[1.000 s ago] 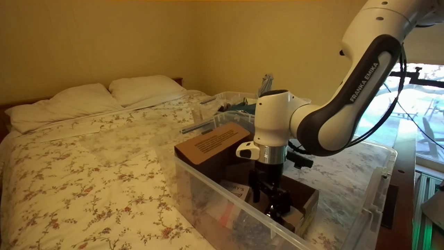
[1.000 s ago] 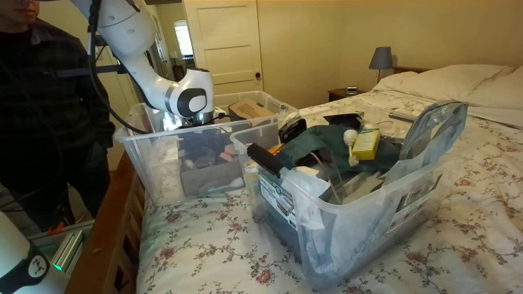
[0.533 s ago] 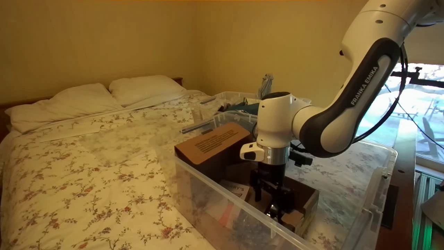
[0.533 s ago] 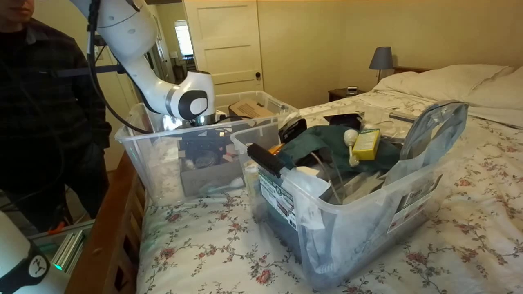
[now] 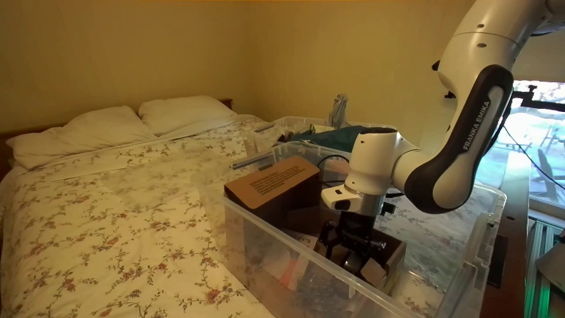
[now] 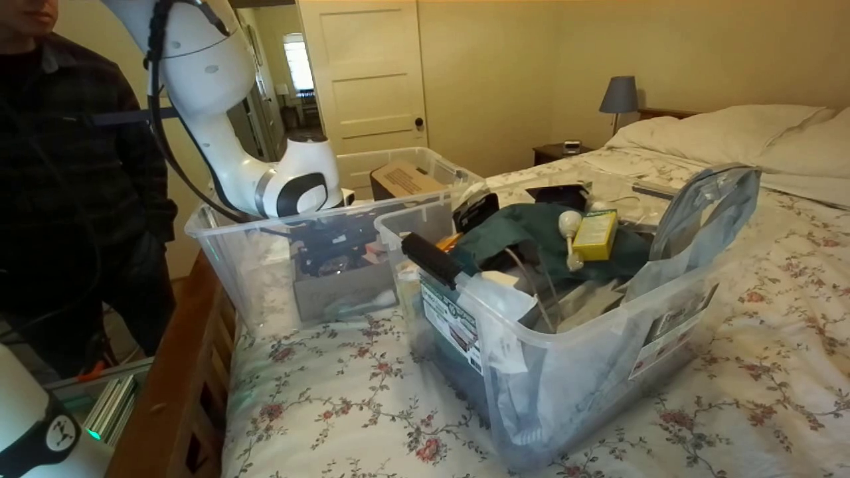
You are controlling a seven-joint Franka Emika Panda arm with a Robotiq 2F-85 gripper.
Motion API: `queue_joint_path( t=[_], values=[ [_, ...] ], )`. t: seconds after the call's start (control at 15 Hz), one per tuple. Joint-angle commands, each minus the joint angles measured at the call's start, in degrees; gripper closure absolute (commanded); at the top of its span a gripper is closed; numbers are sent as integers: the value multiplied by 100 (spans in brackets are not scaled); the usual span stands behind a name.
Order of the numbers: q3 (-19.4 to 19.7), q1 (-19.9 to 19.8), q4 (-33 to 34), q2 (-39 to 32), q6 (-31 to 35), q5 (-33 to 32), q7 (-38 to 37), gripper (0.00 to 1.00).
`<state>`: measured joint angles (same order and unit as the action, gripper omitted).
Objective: Pick up the contents in the container to the left and put them in the container to the right
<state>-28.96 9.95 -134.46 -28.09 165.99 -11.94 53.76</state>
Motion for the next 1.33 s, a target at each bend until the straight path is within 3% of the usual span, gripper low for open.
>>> queue_joint_path(
  t=[0.0, 0.07, 0.2, 0.33, 0.47, 0.53, 0.6, 0.73, 1.0, 1.2, 1.27],
  values=[
    [-358, -431, 223, -375, -168, 8, 705, 3],
    [-392, -462, 271, -418, -316, 39, 807, 12],
    [-268, -322, 483, -443, -1036, 219, 595, 18],
    [182, 207, 708, -236, -1733, 207, -97, 18],
    [374, 480, 976, -245, -2058, 154, -536, 18],
    [530, 656, 1103, -263, -2186, 80, -841, 25],
    [568, 729, 1215, -327, -2244, 81, -981, 44],
    [679, 921, 1408, -404, -2375, 40, -1328, 59],
    [732, 1026, 1523, -328, -2503, 60, -1846, 73],
    [727, 946, 1125, 160, -2273, 99, -2345, 96],
    [712, 912, 975, 339, -2200, 100, -2492, 98]
  ],
)
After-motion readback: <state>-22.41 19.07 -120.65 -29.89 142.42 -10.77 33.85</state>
